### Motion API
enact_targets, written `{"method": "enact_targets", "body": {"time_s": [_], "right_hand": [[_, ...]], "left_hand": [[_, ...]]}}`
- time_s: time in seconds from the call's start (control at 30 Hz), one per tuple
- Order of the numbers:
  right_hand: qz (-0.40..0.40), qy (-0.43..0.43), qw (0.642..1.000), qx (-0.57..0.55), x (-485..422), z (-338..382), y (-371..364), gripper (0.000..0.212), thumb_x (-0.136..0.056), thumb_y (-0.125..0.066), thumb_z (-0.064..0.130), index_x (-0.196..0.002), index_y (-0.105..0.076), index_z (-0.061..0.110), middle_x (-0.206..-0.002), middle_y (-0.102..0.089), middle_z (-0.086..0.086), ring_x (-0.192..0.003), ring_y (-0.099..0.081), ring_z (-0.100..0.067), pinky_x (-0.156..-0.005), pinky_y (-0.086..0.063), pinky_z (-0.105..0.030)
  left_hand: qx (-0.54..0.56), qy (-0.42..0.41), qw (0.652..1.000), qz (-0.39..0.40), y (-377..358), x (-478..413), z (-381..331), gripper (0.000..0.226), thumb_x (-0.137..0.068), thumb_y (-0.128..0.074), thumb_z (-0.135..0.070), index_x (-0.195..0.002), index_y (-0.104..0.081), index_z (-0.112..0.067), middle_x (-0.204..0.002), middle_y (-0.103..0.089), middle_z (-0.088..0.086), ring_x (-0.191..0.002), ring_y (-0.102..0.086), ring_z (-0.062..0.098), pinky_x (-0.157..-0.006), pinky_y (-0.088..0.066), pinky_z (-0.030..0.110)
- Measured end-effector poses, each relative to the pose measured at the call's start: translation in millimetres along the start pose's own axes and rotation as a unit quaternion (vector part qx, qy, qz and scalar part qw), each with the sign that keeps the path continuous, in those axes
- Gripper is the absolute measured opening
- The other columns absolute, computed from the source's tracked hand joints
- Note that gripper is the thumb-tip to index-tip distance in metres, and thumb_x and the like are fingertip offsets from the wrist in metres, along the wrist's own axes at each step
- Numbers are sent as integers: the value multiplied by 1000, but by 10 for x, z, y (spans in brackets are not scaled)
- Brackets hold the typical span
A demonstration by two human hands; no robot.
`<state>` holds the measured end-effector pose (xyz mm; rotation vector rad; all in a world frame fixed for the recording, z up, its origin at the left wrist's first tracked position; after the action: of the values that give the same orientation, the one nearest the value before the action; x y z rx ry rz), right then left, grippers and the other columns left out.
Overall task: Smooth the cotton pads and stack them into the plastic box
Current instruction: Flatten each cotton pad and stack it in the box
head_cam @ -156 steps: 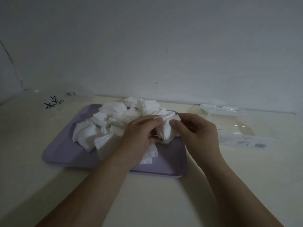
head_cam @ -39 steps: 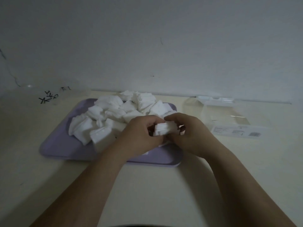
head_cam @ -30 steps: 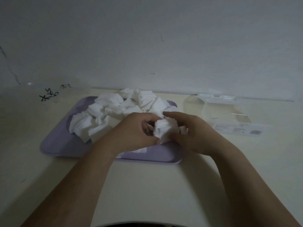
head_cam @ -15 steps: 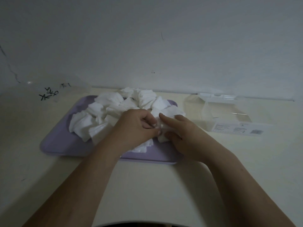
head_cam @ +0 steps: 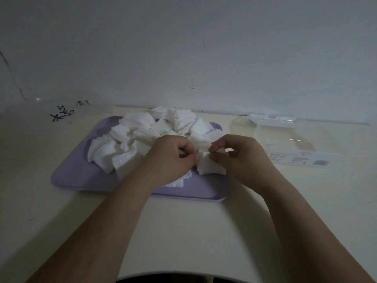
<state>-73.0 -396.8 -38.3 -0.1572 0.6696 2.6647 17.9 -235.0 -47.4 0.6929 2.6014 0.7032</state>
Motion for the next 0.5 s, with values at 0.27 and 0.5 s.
{"method": "enact_targets", "body": {"time_s": [0.27,0.5], "right_hand": [[14,-8,999,32,11,-20,-38,17,-83,-85,18,-80,-78,33,-90,-77,3,-67,-64,-11,-71,-52,-33],[3,-7,999,54,12,-8,-6,49,-87,-82,21,-127,-62,40,-106,-72,14,-79,-67,-9,-79,-54,-26]], "left_hand": [[2,-30,1000,3,-12,-4,-58,15,-87,-78,-5,-82,-77,-20,-77,-77,-7,-75,-74,8,-76,-59,26],[60,1,998,35,-78,13,-27,32,-87,-71,-2,-109,-72,-25,-99,-76,-7,-86,-75,10,-85,-60,29]]}}
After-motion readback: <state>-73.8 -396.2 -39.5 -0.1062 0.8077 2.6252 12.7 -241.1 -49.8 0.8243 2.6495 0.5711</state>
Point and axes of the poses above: each hand's wrist, its own x-axis away from the middle knuckle, its own y-axis out of the back of the hand, z = x × y, the point moved 10 cm from there along -x, towards the middle knuckle
